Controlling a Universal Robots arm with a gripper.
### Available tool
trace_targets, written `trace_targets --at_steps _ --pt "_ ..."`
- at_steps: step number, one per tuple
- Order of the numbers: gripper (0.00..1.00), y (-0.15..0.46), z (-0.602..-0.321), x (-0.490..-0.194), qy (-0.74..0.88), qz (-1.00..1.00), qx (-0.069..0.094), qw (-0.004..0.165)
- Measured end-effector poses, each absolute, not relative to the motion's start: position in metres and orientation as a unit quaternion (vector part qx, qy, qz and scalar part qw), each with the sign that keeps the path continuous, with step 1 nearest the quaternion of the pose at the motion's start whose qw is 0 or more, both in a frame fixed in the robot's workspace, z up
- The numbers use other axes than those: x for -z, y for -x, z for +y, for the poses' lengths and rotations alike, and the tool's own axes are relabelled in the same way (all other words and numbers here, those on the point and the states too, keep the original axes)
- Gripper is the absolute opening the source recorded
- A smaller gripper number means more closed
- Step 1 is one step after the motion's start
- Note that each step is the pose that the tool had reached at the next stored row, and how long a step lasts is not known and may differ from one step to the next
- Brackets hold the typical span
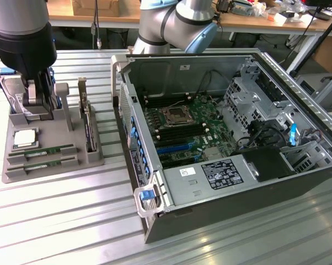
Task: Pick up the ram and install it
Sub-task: 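Pick up the ram and move it above insertion slot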
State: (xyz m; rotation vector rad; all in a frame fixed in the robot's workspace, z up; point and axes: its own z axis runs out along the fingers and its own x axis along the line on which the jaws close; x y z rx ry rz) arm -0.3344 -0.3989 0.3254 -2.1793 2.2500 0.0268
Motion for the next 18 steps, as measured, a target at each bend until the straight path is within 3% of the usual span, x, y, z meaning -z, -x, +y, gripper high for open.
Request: trace_targets --at_steps 18 --pt "0.30 0.3344 -0.3989 -0.3154 0.696 0.718 -0.009 0.005"
